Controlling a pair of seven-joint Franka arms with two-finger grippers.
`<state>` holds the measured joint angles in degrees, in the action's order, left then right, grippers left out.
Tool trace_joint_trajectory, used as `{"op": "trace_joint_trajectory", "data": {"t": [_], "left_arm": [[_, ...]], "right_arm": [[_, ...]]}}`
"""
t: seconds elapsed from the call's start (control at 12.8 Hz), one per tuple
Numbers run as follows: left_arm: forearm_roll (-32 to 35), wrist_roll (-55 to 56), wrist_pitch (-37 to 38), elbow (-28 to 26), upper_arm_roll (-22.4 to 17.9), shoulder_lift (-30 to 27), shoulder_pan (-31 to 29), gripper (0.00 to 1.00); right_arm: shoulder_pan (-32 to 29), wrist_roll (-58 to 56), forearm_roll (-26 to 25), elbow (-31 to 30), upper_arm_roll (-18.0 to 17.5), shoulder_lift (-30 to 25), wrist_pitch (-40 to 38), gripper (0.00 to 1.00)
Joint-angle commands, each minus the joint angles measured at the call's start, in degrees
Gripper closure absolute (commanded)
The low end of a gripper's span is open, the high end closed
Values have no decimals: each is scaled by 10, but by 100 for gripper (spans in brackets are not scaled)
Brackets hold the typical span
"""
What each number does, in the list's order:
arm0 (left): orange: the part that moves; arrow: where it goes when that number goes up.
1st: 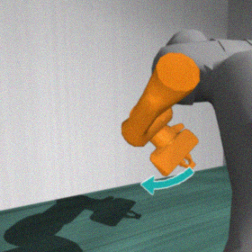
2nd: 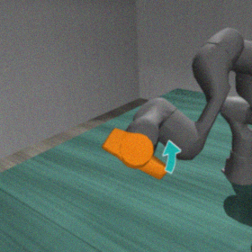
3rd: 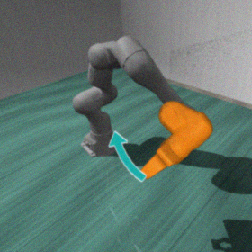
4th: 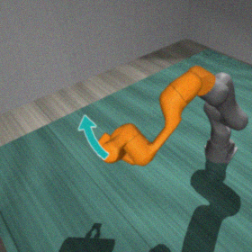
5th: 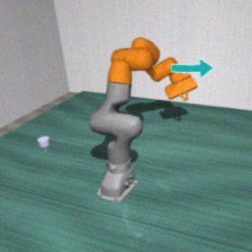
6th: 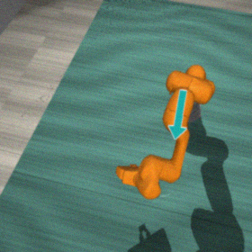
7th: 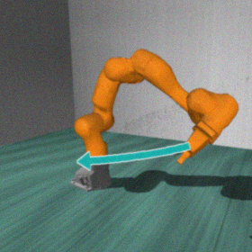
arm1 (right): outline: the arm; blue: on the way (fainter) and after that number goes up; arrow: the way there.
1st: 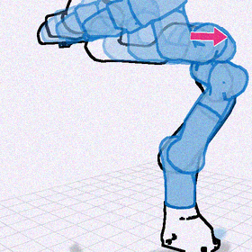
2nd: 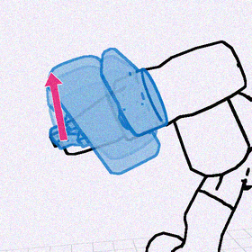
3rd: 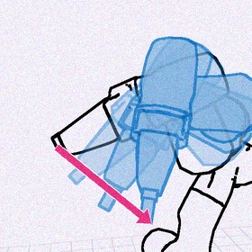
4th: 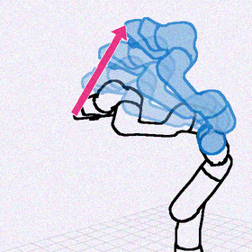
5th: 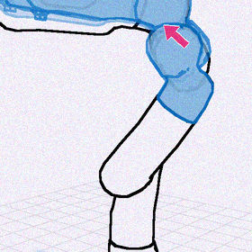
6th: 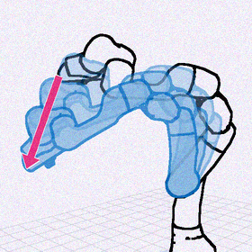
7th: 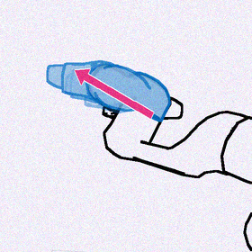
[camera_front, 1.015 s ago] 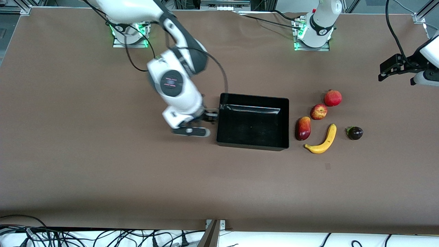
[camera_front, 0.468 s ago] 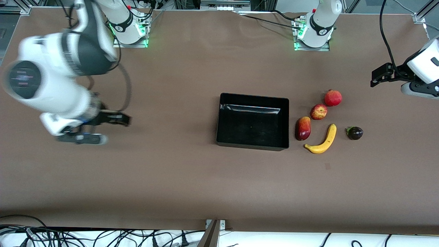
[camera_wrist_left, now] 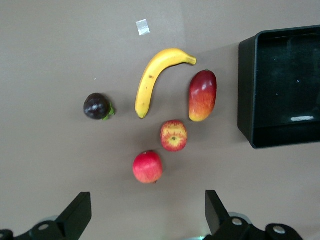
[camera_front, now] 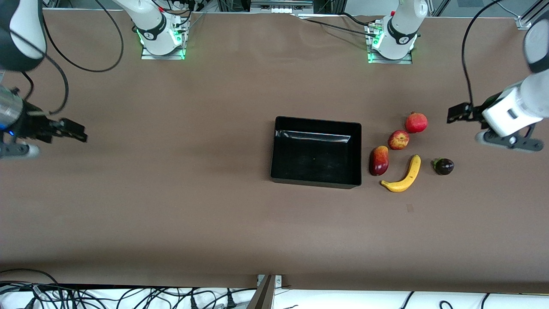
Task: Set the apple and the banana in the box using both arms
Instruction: 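Lower the left gripper onto the small red-yellow apple and grasp it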
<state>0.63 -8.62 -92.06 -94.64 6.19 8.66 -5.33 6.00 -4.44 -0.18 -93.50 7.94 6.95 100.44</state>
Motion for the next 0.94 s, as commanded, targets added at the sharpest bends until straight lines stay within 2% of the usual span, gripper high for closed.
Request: {"op": "trace_joint_trajectory", "data": {"t": [0.0, 0.16, 0.31, 0.55, 0.7, 0.86], "left_arm": [[-11, -2, -53, -61, 7, -9, 5, 0], [-11, -2, -111, -111, 7, 0, 5, 0], [-11, -10, -241, -231, 7, -22, 4, 0], [-7, -11, -381, -345, 7, -22, 4, 0], [-5, -11, -470, -393, 8, -7, 9, 0], [-5, -11, -524, -418, 8, 20, 16, 0]], "right_arm": [[-59, -1, -26, -121, -65, -88, 21, 0], [-71, 0, -20, -113, -64, -98, -13, 0], [-71, -3, -21, -106, -64, -104, -15, 0], [-71, 5, -19, -95, -43, -92, -39, 0], [-71, 6, -18, -88, -42, -89, -39, 0], [-70, 7, -18, -85, -42, -87, -45, 0]]}}
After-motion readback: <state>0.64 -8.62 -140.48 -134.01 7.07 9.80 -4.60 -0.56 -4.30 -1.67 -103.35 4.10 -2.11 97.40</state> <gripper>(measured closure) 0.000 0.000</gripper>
